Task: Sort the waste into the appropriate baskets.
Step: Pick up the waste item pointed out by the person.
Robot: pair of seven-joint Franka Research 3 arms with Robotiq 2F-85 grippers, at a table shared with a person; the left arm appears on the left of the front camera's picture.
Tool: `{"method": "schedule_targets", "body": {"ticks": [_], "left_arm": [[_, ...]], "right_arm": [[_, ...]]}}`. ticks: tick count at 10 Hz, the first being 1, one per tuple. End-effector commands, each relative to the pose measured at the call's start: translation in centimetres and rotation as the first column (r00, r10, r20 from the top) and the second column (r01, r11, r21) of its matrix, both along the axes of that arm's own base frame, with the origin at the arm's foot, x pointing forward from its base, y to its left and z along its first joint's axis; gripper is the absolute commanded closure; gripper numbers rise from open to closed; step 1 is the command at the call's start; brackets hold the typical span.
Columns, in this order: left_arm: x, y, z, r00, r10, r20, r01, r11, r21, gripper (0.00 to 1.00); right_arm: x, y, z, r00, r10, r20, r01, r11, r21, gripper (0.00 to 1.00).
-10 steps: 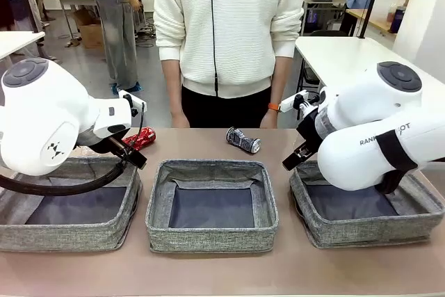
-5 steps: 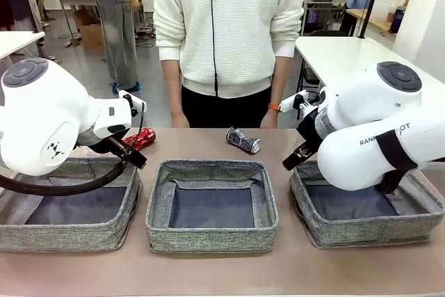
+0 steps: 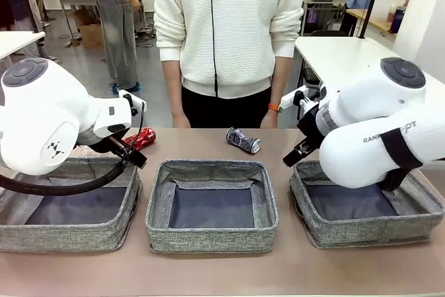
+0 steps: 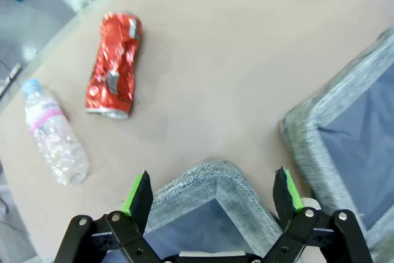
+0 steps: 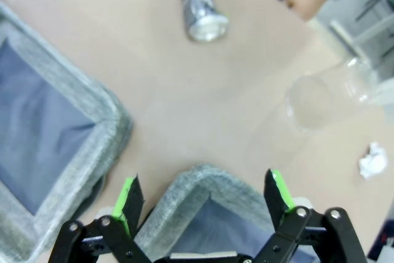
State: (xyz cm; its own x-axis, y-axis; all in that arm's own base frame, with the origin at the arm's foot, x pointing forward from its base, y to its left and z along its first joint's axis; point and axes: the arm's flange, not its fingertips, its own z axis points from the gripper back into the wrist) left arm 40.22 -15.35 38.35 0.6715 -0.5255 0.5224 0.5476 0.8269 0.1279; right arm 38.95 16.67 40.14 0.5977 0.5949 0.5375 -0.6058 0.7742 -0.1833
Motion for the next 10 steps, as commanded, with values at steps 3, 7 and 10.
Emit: {"method": "schedule_targets", "body": {"ticks": [3,7,10], "left_arm": [[-13.2,3.7,14.1,0.932,0.103,0.347,-0.088,0.994,-0.060,0.00],[-3.7,4.4,15.9,0.994,0.032,0.102,-0.009,0.977,-0.215,0.00],[-3.6,19.9,12.1,0.949,-0.079,-0.305,-0.102,0.838,-0.536,0.00]], "right_arm": [[-10.4,-5.5,13.5,0.996,0.027,0.087,-0.031,0.999,0.038,0.00],[-7.1,-6.2,13.6,0.997,0.068,0.032,-0.074,0.962,0.261,0.00],[-11.5,-20.1,12.7,0.947,0.006,-0.322,0.251,0.612,0.750,0.00]]}}
